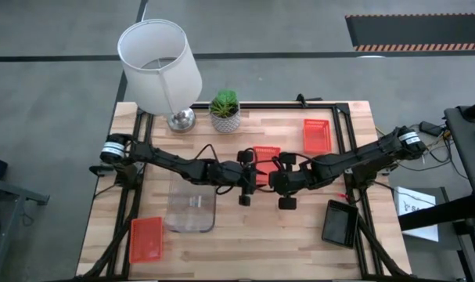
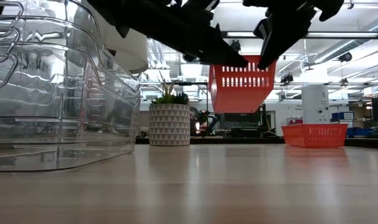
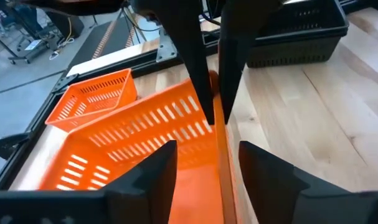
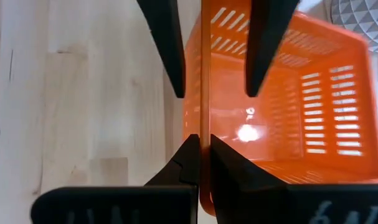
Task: Stack baskets by color
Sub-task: Stack the center orange bin on the left orange bin
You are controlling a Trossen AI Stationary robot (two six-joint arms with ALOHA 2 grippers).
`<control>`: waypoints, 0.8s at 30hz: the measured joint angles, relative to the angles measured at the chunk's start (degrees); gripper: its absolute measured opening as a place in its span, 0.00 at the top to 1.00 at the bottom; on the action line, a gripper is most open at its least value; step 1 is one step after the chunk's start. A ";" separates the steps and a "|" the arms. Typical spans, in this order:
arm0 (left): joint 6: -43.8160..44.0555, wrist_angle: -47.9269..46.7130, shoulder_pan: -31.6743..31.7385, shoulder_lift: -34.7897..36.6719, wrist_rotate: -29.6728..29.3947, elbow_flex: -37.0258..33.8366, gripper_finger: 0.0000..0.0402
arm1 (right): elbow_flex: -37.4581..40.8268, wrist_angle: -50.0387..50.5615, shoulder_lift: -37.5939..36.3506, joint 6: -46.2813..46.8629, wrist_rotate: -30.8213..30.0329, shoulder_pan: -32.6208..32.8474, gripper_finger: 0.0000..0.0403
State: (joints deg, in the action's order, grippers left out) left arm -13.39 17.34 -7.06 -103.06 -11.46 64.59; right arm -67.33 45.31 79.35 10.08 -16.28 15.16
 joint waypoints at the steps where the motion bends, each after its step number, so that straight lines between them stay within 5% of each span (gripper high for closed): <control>1: -0.02 -0.27 0.00 -0.09 0.00 0.05 0.63 | 0.00 0.01 0.00 -0.01 0.04 0.00 0.98; 11: -1.05 -0.67 -0.03 -0.24 0.39 0.16 0.98 | 0.11 -0.23 0.02 0.16 -0.09 -0.02 0.98; 24: -6.69 -0.91 -1.18 -0.24 0.68 -0.21 1.00 | 0.07 -0.59 -3.37 2.90 -0.43 1.09 0.65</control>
State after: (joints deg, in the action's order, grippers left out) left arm -20.08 16.43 -8.24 -103.31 -10.79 64.38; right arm -67.26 44.72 75.98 12.98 -16.71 16.25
